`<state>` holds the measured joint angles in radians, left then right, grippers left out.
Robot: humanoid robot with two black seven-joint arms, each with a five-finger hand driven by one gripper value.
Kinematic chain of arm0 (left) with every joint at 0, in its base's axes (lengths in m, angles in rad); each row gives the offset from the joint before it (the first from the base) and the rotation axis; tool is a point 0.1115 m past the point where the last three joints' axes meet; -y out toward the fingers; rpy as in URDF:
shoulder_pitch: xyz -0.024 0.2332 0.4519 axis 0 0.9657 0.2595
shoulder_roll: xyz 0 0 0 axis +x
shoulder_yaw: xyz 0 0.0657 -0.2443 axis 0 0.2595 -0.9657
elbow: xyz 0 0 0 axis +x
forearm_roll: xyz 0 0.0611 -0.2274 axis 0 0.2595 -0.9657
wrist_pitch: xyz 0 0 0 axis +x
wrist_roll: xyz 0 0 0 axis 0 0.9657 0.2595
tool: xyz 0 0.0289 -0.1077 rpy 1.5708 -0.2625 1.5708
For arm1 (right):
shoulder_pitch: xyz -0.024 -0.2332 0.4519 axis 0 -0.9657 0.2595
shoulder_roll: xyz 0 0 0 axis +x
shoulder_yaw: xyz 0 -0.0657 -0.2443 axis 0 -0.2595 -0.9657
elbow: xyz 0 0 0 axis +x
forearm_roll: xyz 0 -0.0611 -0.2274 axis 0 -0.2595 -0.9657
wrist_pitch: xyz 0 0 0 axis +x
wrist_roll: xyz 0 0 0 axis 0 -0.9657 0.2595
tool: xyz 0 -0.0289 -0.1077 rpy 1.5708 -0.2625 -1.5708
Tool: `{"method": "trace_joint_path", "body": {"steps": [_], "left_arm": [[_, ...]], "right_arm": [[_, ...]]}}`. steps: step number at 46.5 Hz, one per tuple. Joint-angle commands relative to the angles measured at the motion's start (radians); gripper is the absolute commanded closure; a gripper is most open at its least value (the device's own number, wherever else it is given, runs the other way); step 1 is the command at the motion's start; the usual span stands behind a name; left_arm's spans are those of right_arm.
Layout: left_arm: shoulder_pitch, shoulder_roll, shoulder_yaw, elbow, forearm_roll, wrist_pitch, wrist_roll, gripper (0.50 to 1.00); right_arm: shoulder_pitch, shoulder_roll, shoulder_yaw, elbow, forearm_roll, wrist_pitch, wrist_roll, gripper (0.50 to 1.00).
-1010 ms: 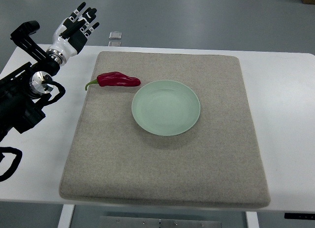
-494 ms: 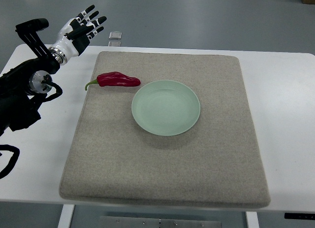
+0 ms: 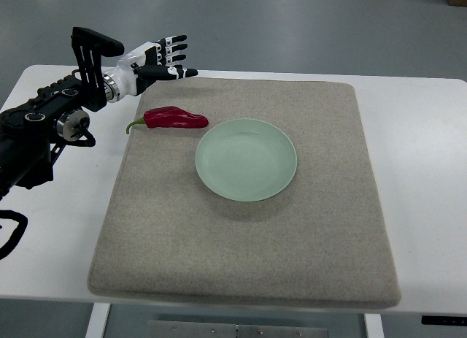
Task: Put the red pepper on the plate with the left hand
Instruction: 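Reach the left hand forward over the red chili pepper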
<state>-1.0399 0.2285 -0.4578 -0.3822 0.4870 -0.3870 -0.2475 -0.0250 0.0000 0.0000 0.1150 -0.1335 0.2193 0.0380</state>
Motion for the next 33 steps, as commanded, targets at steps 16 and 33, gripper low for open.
{"method": "trace_joint_path", "body": {"steps": [16,33], "left_arm": [[-0.098,0.063,0.228,-0.021,0.208,-0.010,-0.001,0.510],[-0.181,0.129,0.501,-0.110,0.344,-0.012,-0.015,0.510]], "right_arm": [[0.000,0.000,0.000,0.000,0.000,0.000,0.000,0.572],[-0.001,0.000,0.000,0.000,0.000,0.000,0.000,0.572]]}}
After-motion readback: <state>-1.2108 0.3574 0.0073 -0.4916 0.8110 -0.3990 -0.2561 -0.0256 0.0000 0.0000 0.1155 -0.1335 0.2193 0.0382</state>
